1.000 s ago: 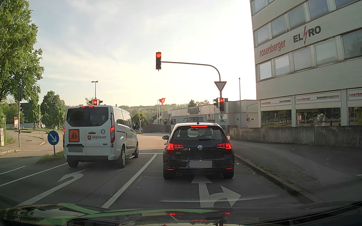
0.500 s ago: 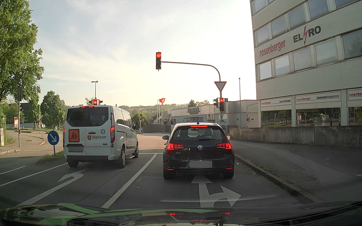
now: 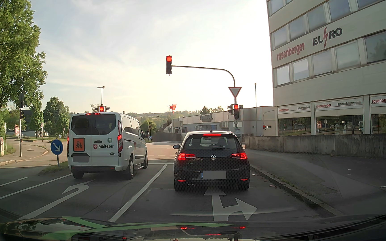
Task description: Follow the waypoints while adhering to traffic rules and regulations
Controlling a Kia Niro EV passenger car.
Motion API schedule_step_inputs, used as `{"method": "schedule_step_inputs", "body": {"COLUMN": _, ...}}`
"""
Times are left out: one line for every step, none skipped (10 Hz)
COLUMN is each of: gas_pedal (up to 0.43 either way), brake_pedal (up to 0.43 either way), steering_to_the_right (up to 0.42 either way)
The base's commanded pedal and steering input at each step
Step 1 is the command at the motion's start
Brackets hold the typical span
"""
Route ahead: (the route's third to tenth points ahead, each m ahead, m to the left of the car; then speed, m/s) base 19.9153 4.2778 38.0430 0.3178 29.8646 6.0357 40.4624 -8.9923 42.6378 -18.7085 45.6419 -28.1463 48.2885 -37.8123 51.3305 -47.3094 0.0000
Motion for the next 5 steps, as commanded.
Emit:
{"method": "schedule_step_inputs", "body": {"gas_pedal": 0.000, "brake_pedal": 0.518, "steering_to_the_right": -0.021}}
{"method": "schedule_step_inputs", "body": {"gas_pedal": 0.000, "brake_pedal": 0.518, "steering_to_the_right": -0.021}}
{"method": "schedule_step_inputs", "body": {"gas_pedal": 0.000, "brake_pedal": 0.518, "steering_to_the_right": -0.021}}
{"method": "schedule_step_inputs", "body": {"gas_pedal": 0.000, "brake_pedal": 0.518, "steering_to_the_right": -0.021}}
{"method": "schedule_step_inputs", "body": {"gas_pedal": 0.000, "brake_pedal": 0.518, "steering_to_the_right": -0.021}}
